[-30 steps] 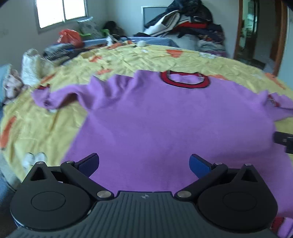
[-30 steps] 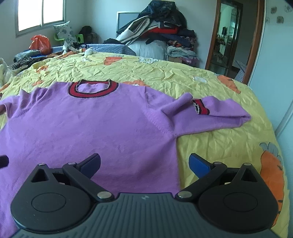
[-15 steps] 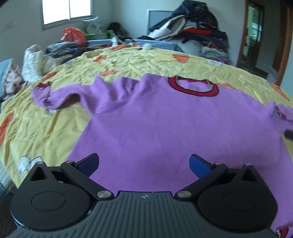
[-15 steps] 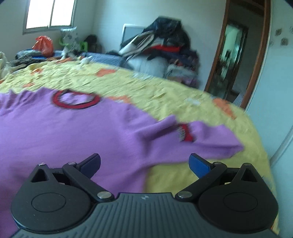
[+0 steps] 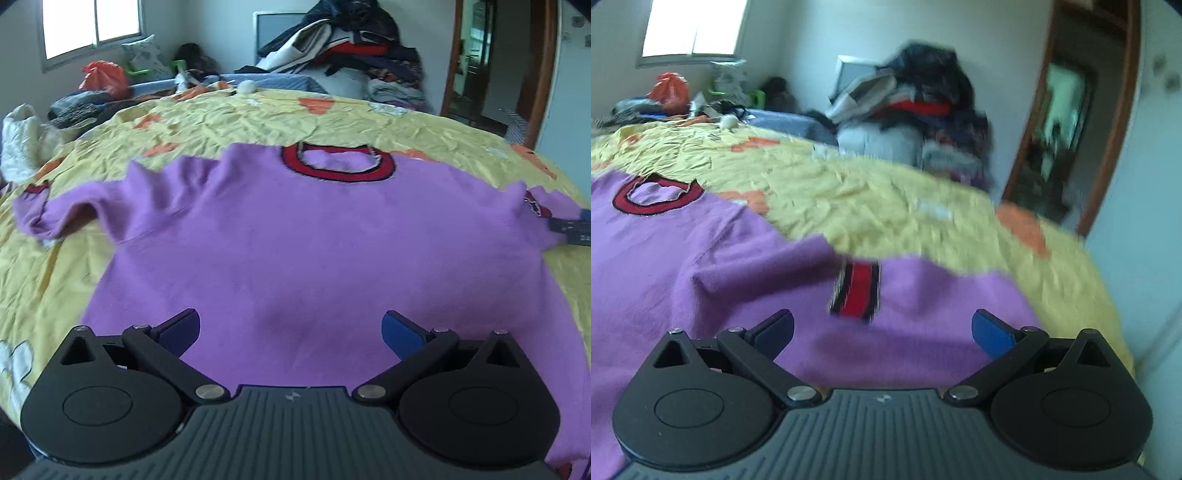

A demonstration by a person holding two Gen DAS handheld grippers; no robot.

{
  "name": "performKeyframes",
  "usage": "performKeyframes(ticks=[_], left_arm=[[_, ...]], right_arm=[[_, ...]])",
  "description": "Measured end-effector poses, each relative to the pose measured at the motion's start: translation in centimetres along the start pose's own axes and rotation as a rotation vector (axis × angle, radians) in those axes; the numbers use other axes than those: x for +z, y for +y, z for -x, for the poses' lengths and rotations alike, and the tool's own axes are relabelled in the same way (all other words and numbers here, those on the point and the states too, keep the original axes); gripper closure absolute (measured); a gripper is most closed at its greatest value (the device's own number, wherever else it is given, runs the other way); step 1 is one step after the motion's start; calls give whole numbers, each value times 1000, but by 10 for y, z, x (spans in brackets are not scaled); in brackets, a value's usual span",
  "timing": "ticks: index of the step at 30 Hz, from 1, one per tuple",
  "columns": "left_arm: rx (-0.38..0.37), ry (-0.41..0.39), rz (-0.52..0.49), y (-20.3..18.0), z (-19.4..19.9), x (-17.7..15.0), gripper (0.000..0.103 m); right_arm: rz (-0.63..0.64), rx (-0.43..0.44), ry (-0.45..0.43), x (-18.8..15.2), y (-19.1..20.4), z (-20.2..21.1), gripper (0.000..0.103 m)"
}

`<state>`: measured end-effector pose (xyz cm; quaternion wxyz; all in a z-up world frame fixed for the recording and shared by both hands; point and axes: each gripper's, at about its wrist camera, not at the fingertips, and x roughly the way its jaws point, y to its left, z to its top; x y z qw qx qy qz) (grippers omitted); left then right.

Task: Fold small clothes
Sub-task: 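Grasp the red-striped sleeve cuff with the right tool, then lift the cuff and carry it across the sweater body with the right tool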

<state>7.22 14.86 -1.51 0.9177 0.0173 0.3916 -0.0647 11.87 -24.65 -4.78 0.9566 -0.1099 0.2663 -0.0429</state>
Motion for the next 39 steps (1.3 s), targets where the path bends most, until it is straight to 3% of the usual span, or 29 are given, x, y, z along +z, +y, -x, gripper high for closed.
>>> performKeyframes(ticks=[2, 5, 8, 10, 12, 14, 17, 23, 33, 39], left_arm=[[10, -3, -44, -7, -4, 2, 0], [33, -1, -97, -15, -8, 2, 0], [31, 9, -99, -15, -12, 0, 0], [27, 30, -90, -12, -16, -1, 0], [26, 45, -83, -9, -21, -1, 0], [28, 57, -80, -8, -22, -3, 0], [27, 61, -78, -7, -21, -4, 0], [19, 50, -89, -6, -14, -7, 0], [-7, 40, -77, 0, 2, -14, 0], [-31, 35, -68, 3, 15, -17, 0]], right_arm=[[70, -18, 3, 6, 7, -11, 0], [123, 42, 42, 10, 10, -27, 1], [158, 72, 70, 10, 12, -37, 8], [148, 93, 83, 12, 8, -40, 24], [127, 112, 99, 15, 4, -45, 63], [114, 112, 116, 18, 0, -48, 66], [107, 99, 127, 19, -5, -50, 94], [-35, 5, 92, 28, -56, -28, 95], [-337, -257, 46, 21, -197, 48, 96], [-492, -292, 26, 7, -241, 71, 96]])
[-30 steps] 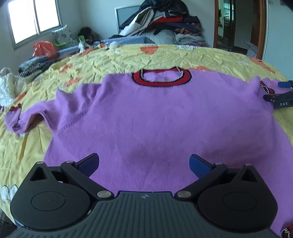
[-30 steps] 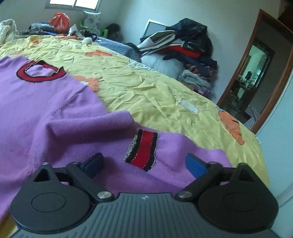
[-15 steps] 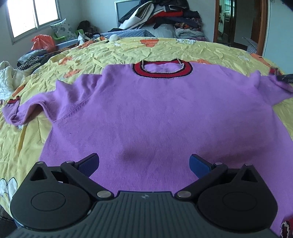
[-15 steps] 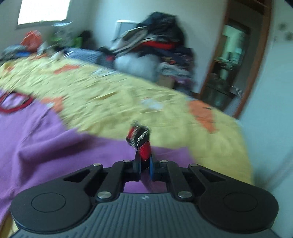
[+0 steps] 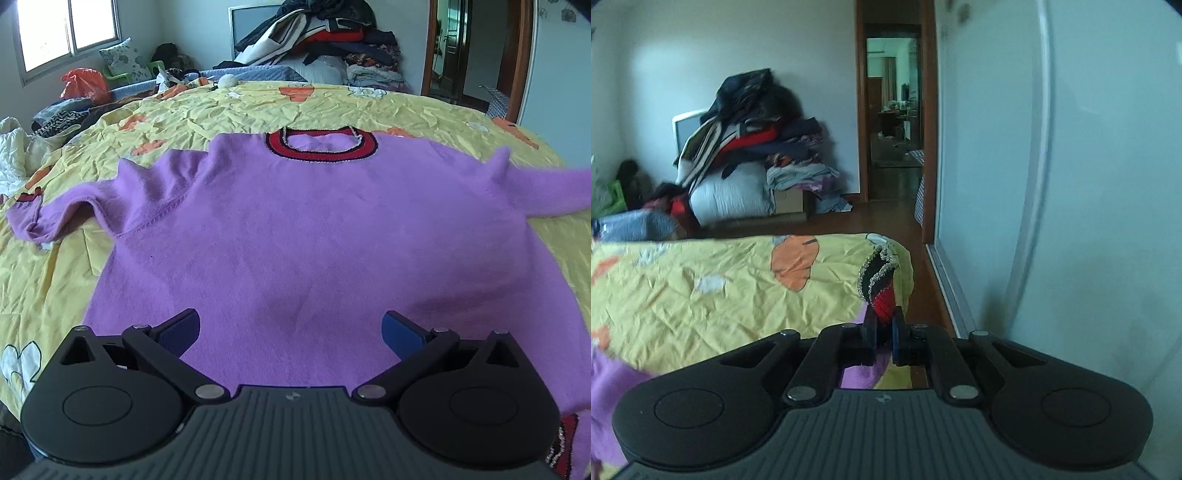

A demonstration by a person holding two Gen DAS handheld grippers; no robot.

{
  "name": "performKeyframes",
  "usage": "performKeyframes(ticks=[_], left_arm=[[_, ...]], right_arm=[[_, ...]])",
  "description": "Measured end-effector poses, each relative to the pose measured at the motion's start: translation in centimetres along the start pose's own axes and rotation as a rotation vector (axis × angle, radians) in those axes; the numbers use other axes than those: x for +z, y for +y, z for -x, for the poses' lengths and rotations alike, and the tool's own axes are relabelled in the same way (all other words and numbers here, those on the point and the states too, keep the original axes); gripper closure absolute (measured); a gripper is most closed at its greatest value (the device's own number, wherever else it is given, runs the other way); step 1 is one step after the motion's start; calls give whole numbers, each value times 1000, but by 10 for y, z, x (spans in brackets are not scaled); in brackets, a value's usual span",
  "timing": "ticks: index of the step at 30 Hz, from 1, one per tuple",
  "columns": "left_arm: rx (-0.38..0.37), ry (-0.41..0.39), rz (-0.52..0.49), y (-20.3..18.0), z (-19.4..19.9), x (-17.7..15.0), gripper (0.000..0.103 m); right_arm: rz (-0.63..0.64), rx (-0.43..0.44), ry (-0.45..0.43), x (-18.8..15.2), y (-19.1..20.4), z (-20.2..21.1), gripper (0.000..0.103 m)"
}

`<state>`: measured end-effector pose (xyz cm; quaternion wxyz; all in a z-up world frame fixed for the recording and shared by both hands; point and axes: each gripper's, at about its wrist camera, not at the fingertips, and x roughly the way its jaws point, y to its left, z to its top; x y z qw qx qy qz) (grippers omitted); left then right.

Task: Fold small clothes
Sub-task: 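Lift the cuff and carry it across the sweater body with the right tool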

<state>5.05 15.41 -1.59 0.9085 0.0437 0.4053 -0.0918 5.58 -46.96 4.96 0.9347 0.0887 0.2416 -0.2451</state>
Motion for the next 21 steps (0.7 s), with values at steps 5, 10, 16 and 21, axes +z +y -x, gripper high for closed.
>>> performKeyframes(ticks=[5, 10, 16, 21], left_arm=[[-17, 6, 4, 0, 8, -3, 0], [-40, 3, 17, 4, 16, -9, 0], [-71, 0, -11, -2, 23, -14, 0], [-117, -6, -25, -5, 31, -19, 0]], right_arm=[[-70, 3, -15, 8, -9, 1, 96], [-65, -91, 91, -23, -29, -9, 96], [-196, -70, 88, -71, -59, 28, 96], [-260, -94, 154, -111, -58, 24, 96]])
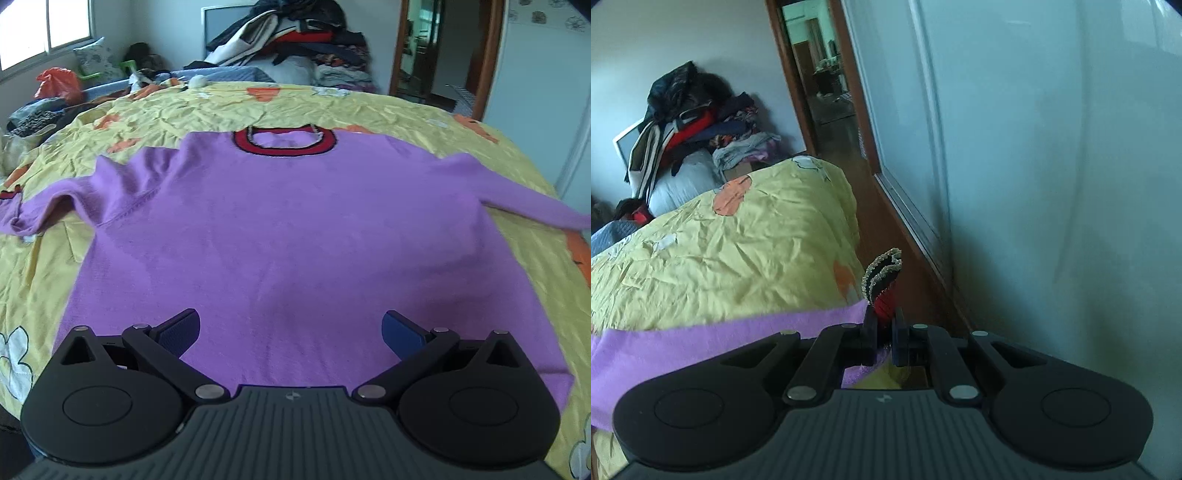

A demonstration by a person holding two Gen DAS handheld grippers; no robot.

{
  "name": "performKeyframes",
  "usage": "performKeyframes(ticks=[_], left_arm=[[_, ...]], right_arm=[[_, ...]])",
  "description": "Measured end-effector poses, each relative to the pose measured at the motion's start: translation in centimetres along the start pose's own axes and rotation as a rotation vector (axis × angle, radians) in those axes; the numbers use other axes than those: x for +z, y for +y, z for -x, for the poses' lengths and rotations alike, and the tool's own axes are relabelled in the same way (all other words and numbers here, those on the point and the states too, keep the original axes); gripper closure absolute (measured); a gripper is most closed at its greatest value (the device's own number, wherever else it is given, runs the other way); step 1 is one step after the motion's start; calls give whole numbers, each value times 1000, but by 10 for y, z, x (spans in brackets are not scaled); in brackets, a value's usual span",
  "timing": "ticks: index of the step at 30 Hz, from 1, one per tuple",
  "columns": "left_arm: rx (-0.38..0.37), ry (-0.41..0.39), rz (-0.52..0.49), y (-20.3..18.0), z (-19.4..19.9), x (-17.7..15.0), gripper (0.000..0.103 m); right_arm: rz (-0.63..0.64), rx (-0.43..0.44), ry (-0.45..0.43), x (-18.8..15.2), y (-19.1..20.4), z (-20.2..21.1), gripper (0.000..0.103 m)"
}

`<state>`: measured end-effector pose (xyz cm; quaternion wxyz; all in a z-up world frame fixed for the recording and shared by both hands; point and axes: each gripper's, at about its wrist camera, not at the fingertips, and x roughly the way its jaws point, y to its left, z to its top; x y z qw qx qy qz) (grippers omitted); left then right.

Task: Fold small clothes
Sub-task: 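Lift the cuff and carry it across the sweater body with the right tool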

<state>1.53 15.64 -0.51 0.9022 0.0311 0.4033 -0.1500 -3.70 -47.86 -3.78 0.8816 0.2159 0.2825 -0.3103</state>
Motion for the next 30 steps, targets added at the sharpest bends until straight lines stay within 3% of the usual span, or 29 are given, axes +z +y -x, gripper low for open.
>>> performKeyframes(ticks=[5, 9, 12, 16, 22, 30], left_arm=[[8, -14, -11, 4, 8, -5, 0], [31, -9, 12, 16, 10, -9, 0], [72, -14, 18, 30, 15, -13, 0], [141, -17, 38, 57, 22, -22, 0], [224, 7, 115, 105, 30, -32, 0], [285, 13, 171, 132, 40, -43, 0]], right_arm=[[39, 117, -136, 10, 60, 39, 96], [140, 271, -207, 23, 157, 72, 96], [211, 394, -222, 13, 239, 90, 96], [296, 559, -185, -24, 350, 103, 96], [477, 686, -109, -108, 475, 109, 96], [579, 760, -19, -176, 541, 124, 96]])
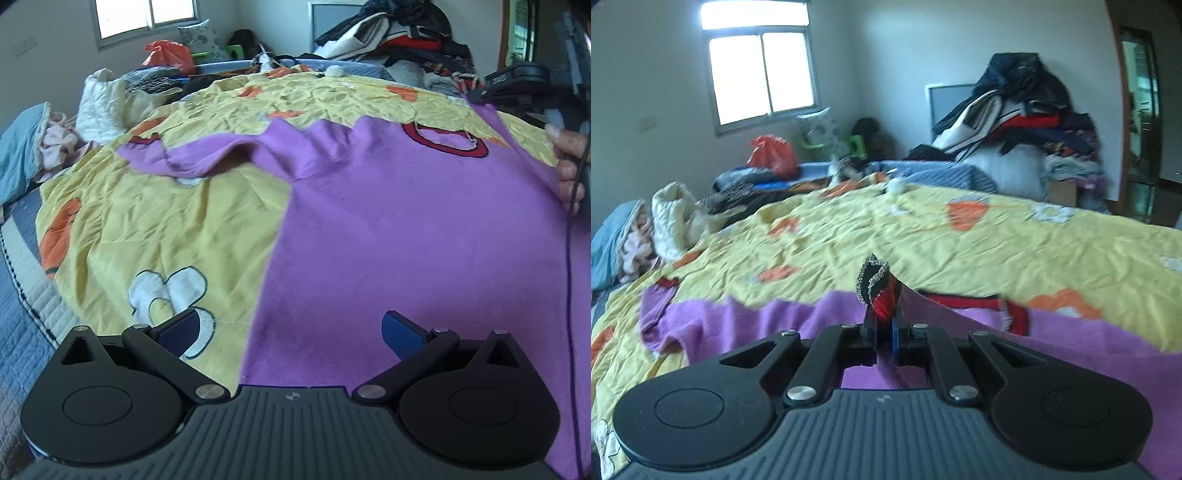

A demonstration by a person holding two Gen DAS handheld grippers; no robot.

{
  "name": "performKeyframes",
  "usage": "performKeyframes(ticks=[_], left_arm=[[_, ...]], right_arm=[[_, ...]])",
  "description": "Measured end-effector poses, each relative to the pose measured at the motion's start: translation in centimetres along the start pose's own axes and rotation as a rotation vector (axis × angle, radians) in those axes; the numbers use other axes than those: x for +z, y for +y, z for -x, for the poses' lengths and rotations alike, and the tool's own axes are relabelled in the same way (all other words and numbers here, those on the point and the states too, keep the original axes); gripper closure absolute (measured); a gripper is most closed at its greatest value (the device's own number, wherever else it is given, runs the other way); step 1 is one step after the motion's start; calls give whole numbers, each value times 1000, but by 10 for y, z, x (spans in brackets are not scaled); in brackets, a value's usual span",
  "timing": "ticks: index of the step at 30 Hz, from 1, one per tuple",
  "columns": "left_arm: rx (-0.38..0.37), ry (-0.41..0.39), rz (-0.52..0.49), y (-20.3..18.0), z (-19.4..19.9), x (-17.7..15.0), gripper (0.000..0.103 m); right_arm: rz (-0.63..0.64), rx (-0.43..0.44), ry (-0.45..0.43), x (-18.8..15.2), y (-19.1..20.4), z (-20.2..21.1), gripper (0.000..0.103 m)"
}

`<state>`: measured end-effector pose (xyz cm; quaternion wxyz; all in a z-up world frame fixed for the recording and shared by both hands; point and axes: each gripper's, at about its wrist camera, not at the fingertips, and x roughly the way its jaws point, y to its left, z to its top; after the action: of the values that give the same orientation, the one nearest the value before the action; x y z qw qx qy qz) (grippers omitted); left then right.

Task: Fold small clothes
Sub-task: 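Lift the cuff and carry it across the sweater body with the right tool, then lay the cuff on the sweater and open the right tool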

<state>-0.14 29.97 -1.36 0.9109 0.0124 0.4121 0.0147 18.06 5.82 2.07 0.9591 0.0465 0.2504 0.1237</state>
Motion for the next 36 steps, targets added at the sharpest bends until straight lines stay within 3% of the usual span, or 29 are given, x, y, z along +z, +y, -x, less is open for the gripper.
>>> performKeyframes(ticks=[15, 20, 28, 29, 30, 32, 36], left_arm=[[-2, 17, -10, -2, -4, -8, 0], [-1, 20, -5, -3, -7, -8, 0], [-5, 23, -18, -7, -8, -9, 0], [-8, 25, -16, -6, -8, -9, 0], [-9, 26, -13, -5, -8, -8, 0], [-9, 22, -9, -5, -7, -6, 0], [-8, -4, -20, -6, -5, 5, 0]], right_arm=[[33, 90, 48, -17, 57, -25, 95], [37, 113, 156, -36, 61, -58, 93], [99, 126, 166, -53, 92, -75, 92], [111, 128, 194, -53, 94, -78, 74], [107, 138, 234, -53, 94, -81, 43], [97, 158, 204, -52, 89, -66, 8], [118, 218, 75, -44, 58, -5, 7]])
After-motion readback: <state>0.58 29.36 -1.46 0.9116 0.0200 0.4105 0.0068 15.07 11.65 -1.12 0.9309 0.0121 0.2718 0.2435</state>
